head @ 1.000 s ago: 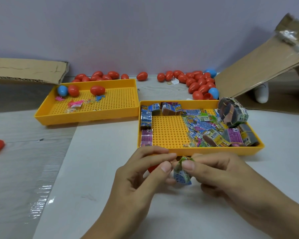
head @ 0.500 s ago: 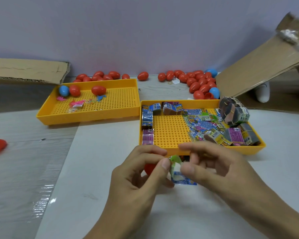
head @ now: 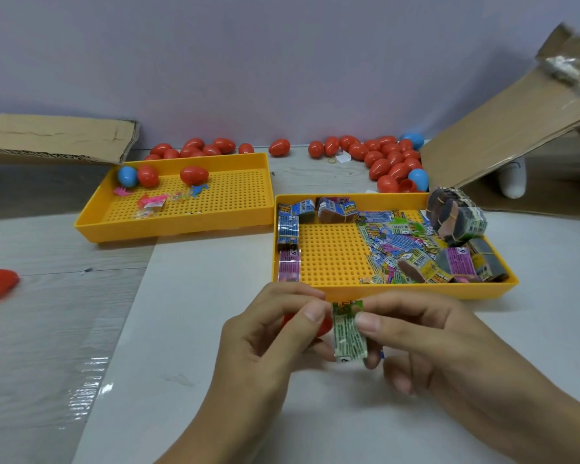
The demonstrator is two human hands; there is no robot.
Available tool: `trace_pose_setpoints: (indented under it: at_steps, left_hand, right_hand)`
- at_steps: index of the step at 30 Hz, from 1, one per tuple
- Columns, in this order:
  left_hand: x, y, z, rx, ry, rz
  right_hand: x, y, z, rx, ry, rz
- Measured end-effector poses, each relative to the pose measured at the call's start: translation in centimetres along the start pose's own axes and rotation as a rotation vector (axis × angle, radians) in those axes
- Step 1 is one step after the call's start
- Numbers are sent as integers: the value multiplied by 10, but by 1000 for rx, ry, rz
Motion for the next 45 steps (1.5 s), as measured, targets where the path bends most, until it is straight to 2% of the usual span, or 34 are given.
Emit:
trace_pose_setpoints:
  at_steps: [6, 13, 18, 23, 27, 30, 36, 38, 42, 45]
  left_hand:
    - [5, -1, -3, 57, 24, 109]
    - [-1, -6, -1, 97, -26, 94]
    - [-1, -10, -3, 141, -39, 108]
    - [2, -6, -1, 105, 5, 51]
    - [2, -2, 2, 45, 37, -49]
    - [0, -2, 1, 48, 15, -30]
    - [5, -12, -6, 200, 8, 168]
    - [6, -12, -8, 218, 12, 190]
    - [6, -11, -9, 229, 7, 246]
    - [8, -11, -9, 246, 20, 278]
  right_hand:
    - [0, 0, 1, -2, -34, -24]
    - [-3, 24, -9, -334, -134, -251]
    - [0, 19, -12, -295, -139, -371]
    - [3, 24, -10, -377, -94, -355]
    - [0, 25, -8, -351, -96, -266]
    - [1, 24, -8, -341, -77, -208]
    - [10, 0, -2, -57, 97, -112]
    - [7, -4, 0, -24, 70, -110]
    - [3, 2, 1, -74, -21, -82]
    - [4, 4, -1, -79, -13, -16]
Point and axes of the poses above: each hand's wrist, its own z-axis towards the middle knuckle, its own x-axis out of the palm, y = z × x, the point moved 8 cm from there along z, towards the middle knuckle, and after that the axes turned 2 degrees about -x, right-handed, at the moved point
